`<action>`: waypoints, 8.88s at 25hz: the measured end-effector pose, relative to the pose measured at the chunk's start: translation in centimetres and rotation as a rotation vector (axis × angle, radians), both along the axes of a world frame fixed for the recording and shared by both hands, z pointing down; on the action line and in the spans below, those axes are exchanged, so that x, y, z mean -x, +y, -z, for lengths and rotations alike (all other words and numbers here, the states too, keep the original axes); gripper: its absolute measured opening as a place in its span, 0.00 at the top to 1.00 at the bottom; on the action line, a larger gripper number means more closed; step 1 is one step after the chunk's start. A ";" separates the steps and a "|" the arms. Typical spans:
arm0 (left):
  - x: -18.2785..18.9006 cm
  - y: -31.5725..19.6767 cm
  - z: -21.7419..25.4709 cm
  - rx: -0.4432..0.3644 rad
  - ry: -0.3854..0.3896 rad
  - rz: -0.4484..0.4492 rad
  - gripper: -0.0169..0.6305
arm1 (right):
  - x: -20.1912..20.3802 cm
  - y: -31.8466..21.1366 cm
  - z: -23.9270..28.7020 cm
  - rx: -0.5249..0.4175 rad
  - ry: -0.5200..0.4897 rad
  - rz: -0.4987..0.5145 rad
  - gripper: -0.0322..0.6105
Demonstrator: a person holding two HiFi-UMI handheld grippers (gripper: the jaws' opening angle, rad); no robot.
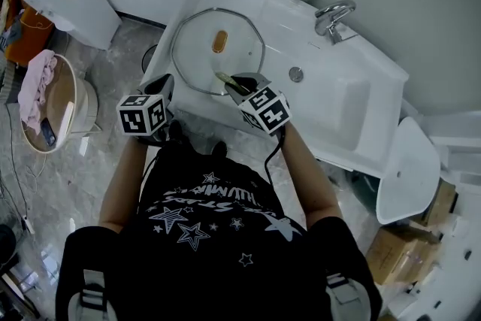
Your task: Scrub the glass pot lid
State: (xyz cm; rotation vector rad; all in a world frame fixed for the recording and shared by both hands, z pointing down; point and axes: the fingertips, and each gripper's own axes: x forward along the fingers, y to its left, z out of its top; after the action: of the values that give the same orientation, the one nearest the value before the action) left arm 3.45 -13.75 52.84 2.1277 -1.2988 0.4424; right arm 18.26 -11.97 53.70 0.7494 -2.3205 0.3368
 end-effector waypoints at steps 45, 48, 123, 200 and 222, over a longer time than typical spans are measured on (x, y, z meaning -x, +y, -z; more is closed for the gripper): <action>4.9 -8.5 -0.8 0.031 0.042 -0.240 0.96 | 2.8 -4.6 -1.7 0.044 0.022 -0.715 0.83; 5.1 -8.5 -0.7 0.029 0.042 -0.238 0.96 | 3.7 -4.5 -1.6 0.052 0.005 -0.703 0.83; 11.3 -14.5 -0.8 0.035 0.082 -0.108 0.96 | 8.7 -21.2 -2.2 -0.066 0.390 -0.188 0.84; 8.6 -12.1 0.0 0.039 0.067 -0.072 0.96 | 7.5 -18.8 5.2 -0.131 0.034 -0.303 0.84; 9.4 -15.4 -1.3 0.071 0.082 -0.135 0.96 | -4.4 -20.9 -2.5 0.115 0.332 -0.802 0.84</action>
State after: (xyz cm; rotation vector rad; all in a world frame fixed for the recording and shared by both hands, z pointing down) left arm -5.98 -29.15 54.18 2.1586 -1.0831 0.4455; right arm 22.63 -32.82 56.18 1.5289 -1.5924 0.6284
